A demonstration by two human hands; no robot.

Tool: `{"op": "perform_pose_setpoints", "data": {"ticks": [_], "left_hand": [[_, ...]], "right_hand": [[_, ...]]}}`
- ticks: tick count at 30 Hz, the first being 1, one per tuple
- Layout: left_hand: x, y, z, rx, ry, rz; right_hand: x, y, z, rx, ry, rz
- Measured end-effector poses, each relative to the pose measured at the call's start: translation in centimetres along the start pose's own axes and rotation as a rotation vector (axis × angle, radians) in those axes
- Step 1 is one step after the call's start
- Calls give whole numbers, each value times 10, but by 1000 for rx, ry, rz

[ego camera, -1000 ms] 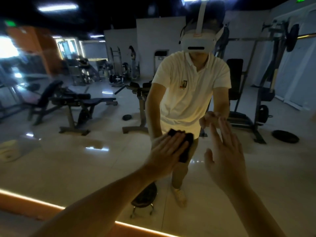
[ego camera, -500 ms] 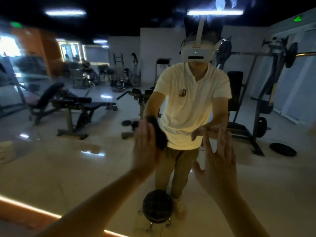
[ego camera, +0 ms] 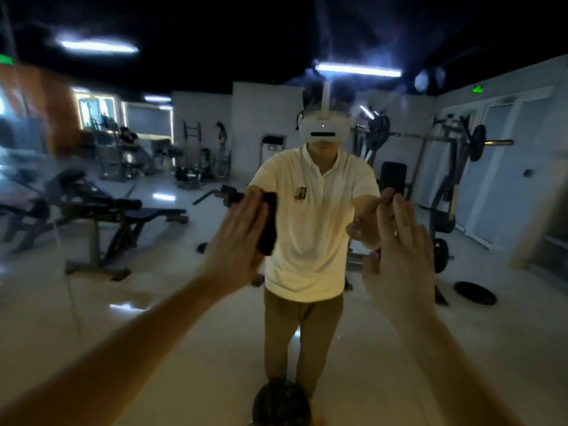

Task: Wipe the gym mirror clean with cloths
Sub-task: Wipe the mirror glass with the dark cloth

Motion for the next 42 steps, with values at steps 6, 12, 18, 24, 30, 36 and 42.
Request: {"op": "perform_pose_setpoints", "data": {"ticks": [6,12,18,24,30,36,42], "left_hand": [[-10,100,44,-26,-194,328],[52,4,3,-119,-257,217],[130,-151,-33,-180,-4,-211],[153,-149,-34,80,57,-393],[127,14,38,128,-131,104],[186,28,72,118,-401,407],[267,-96,35,94,-254,0]], "right_hand": [[6,17,-18,-21,49,-103],[7,6,-9,26,126,-12],[22,-30,22,514,155,-28],[62,-51,58,571,-138,17],[90,-23,64,241,-298,180],[108,-33,74,340,-381,89],[136,-50,90,410,-462,46]]}}
Point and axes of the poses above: each hand's wrist, its own x-axis towards the middle knuckle, its own z-axis out of the back of the hand, y = z × x, the point moved 6 cm from there along x, towards the middle knuckle, and after that the axes turned 14 degrees about -z, right-handed, at the moved point
